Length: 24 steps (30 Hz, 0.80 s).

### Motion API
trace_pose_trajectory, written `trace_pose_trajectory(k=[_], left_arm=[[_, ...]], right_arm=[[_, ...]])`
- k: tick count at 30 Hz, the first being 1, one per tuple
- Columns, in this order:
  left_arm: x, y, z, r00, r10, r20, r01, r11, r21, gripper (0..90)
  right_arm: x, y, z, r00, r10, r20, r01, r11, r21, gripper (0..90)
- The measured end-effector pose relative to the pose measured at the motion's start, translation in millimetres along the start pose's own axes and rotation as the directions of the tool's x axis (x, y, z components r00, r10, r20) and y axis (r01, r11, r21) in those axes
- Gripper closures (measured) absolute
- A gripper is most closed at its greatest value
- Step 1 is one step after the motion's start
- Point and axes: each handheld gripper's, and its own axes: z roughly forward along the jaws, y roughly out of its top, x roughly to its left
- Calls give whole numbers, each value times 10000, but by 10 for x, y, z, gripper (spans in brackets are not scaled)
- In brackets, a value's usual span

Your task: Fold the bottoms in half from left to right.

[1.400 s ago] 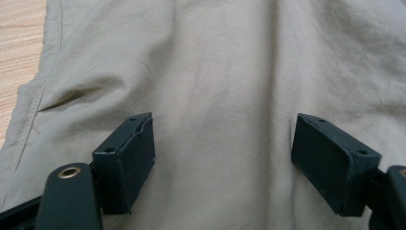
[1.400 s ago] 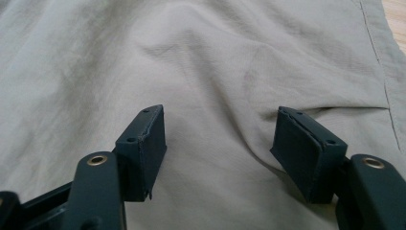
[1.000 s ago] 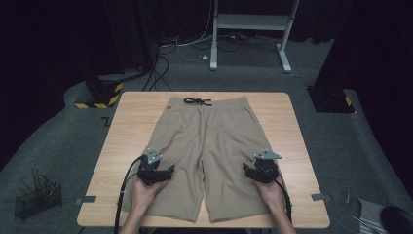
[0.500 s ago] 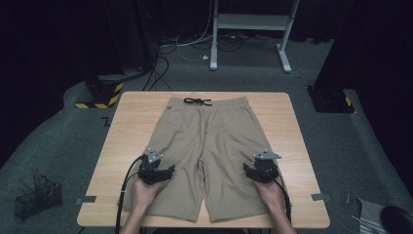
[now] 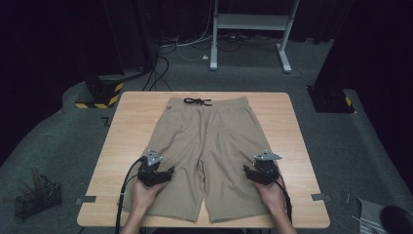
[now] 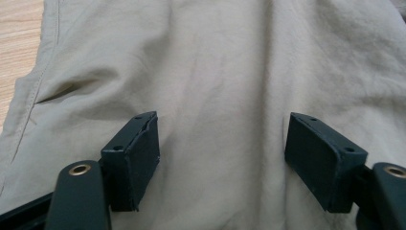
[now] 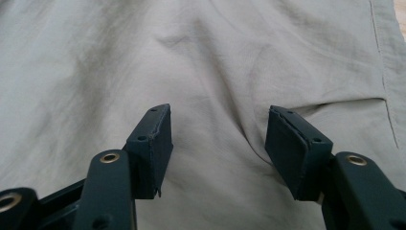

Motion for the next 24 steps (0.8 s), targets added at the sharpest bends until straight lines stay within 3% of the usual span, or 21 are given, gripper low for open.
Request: trace_pose_trajectory(k=[24], left_arm=[[-111,-154,-171,9998,145,116,-145,9999,-9,280]], right_arm=[[85,-215,-195,9998,-161,-153,159,9998,-143,421]])
